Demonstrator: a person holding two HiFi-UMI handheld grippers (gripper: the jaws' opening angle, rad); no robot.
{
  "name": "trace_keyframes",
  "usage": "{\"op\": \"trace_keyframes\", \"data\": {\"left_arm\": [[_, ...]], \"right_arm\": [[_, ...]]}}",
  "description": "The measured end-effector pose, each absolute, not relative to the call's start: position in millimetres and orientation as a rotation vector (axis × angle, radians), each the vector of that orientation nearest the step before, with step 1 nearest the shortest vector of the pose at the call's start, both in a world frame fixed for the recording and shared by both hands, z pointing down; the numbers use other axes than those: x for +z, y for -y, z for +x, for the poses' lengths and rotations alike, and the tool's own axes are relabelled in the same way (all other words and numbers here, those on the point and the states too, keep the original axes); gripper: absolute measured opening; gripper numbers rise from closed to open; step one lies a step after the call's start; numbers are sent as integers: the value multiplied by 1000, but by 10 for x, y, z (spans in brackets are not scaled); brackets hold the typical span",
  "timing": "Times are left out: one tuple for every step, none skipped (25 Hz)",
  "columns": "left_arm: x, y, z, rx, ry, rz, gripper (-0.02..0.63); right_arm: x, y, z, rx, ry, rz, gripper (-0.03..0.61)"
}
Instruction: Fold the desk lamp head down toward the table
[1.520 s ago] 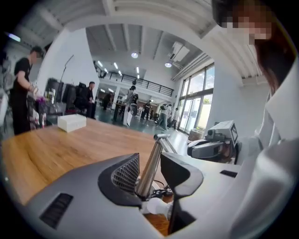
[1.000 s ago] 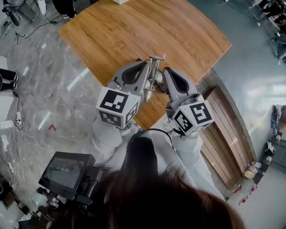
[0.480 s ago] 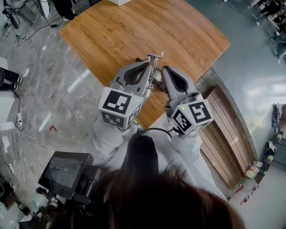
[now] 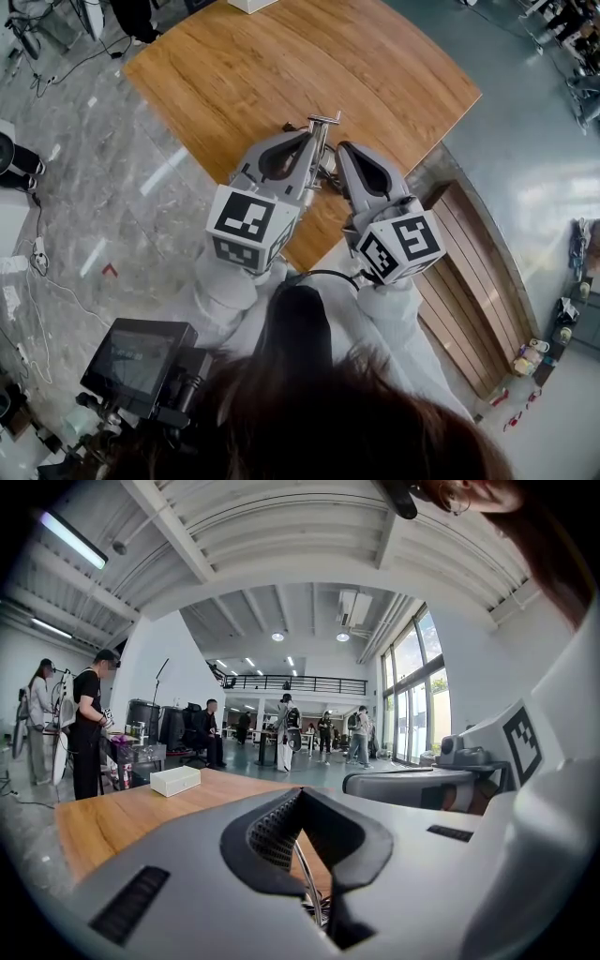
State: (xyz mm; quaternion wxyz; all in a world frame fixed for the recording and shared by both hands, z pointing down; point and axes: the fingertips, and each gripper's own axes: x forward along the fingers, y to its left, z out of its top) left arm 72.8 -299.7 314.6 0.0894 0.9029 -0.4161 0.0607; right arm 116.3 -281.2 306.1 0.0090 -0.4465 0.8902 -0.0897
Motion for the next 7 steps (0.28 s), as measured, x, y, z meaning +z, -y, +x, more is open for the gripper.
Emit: {"op": "trace_keyframes", "data": {"left_arm": [[3143, 2993, 733, 180, 1239, 2686, 2], [3144, 2989, 737, 179, 1239, 2686, 2], [3147, 2987, 740, 178, 1239, 2686, 2], [3147, 2987, 743, 176, 1239, 2686, 2], [3142, 2989, 747, 172, 1239, 2687, 2], [3135, 2991, 752, 167, 1240, 2687, 2], [3127, 2994, 757, 162, 1241, 2687, 2]], "right_arm": [[3061, 2805, 1164, -279, -2783, -1395, 0], [3066, 2800, 1162, -277, -2786, -1395, 0], [3076, 2795, 1159, -274, -2790, -1396, 0], [3085, 2791, 1155, -270, -2794, -1397, 0], [3091, 2789, 1154, -267, -2799, -1397, 0], [3096, 2787, 1153, -265, -2802, -1396, 0], [3099, 2786, 1154, -264, -2806, -1395, 0]]}}
